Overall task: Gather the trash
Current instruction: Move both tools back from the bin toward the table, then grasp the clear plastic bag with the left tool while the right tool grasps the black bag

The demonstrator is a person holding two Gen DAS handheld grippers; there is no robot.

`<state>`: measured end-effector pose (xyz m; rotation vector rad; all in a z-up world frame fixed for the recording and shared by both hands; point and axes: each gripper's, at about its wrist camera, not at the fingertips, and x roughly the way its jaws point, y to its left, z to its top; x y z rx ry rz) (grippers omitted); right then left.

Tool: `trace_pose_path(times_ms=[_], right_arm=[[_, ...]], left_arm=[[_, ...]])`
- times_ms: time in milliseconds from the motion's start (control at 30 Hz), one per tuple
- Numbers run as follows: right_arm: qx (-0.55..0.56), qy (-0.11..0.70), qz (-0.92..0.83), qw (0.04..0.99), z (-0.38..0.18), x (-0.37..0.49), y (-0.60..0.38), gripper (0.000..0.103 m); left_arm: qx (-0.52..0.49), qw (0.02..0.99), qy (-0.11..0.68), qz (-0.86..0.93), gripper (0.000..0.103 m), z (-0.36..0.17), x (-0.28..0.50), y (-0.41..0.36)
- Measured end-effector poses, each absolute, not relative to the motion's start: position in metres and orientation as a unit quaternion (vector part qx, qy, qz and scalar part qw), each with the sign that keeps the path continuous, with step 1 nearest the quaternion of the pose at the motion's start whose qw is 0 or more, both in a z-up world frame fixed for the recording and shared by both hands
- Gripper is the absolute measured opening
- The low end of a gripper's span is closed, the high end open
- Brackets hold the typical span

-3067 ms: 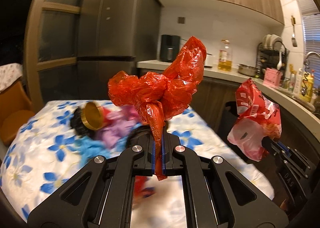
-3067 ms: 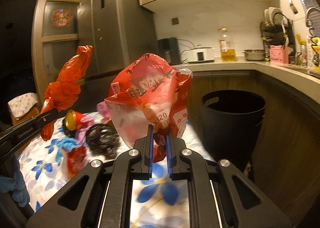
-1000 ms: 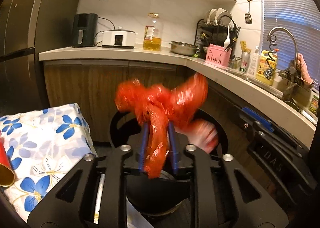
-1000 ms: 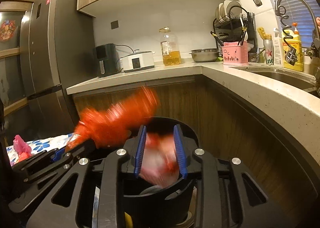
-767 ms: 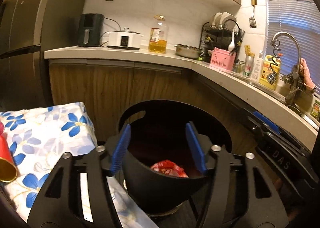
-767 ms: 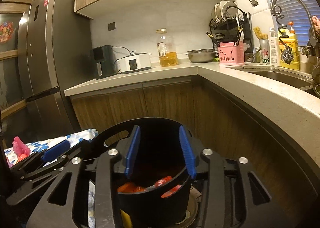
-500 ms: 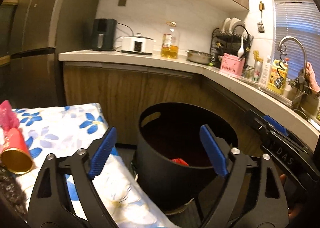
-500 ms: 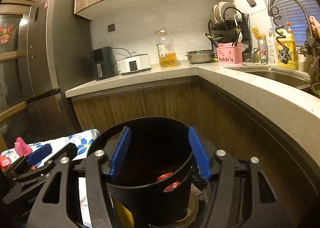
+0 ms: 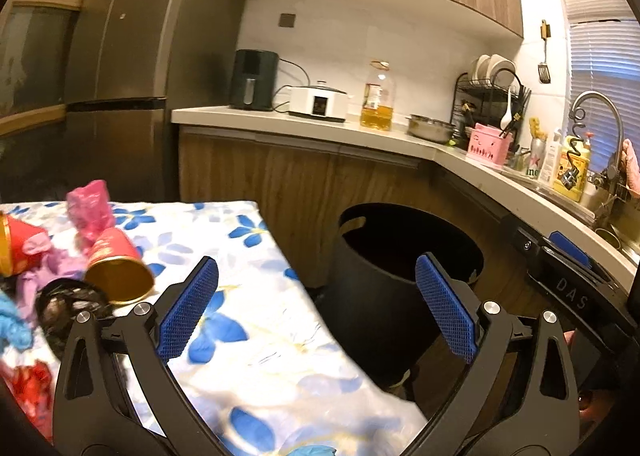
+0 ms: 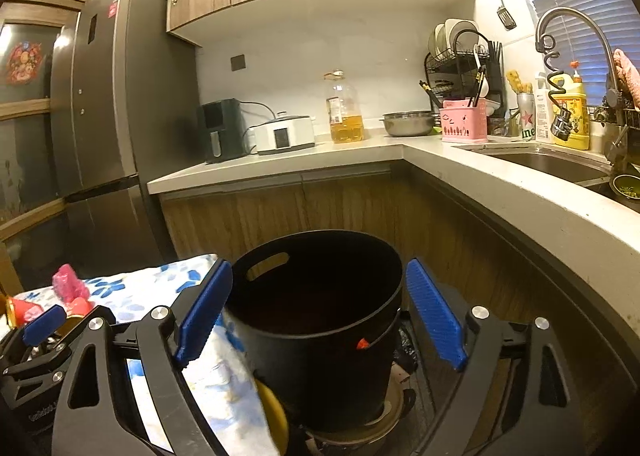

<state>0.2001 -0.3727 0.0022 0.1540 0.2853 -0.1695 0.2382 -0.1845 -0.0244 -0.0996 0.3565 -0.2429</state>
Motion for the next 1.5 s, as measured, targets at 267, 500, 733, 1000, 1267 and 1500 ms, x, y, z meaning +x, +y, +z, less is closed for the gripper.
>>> trace_pose_path(times_ms=[267,500,733,1000,1267,1500], right_arm=[[0.087,0.135,-0.063,0.985,0.002,0.175,-0.347,0.087],[0.098,0.138,-0.036,0.985,-0.006,0.159,-0.321,0.087],[0.107,0.144,0.001,0.984,-0.015,0.151,-0.289,0.087],[0.099,0.165,0.050,0.980,-0.030,0.150,-0.241,0.087],[0.085,0.185,0.076,0.976,-0.039,0.159,-0.209,0.087],[0.066,0.206,0.110,0.970,-0.054,0.175,-0.164,0.087]], left_arm=[[-0.045,0.985,0.157,-0.061,0.097,-0.023,0.190,-0.136],[-0.044,0.987,0.151,0.021,0.097,-0.038,0.145,-0.076],[-0.048,0.983,0.153,0.093,0.097,-0.053,0.122,-0.027],[-0.034,0.969,0.221,0.108,0.082,-0.089,0.139,-0.006],[-0.051,0.962,0.253,0.090,0.028,-0.102,0.146,0.006],[-0.074,0.968,0.225,0.084,0.020,-0.086,0.131,0.027]])
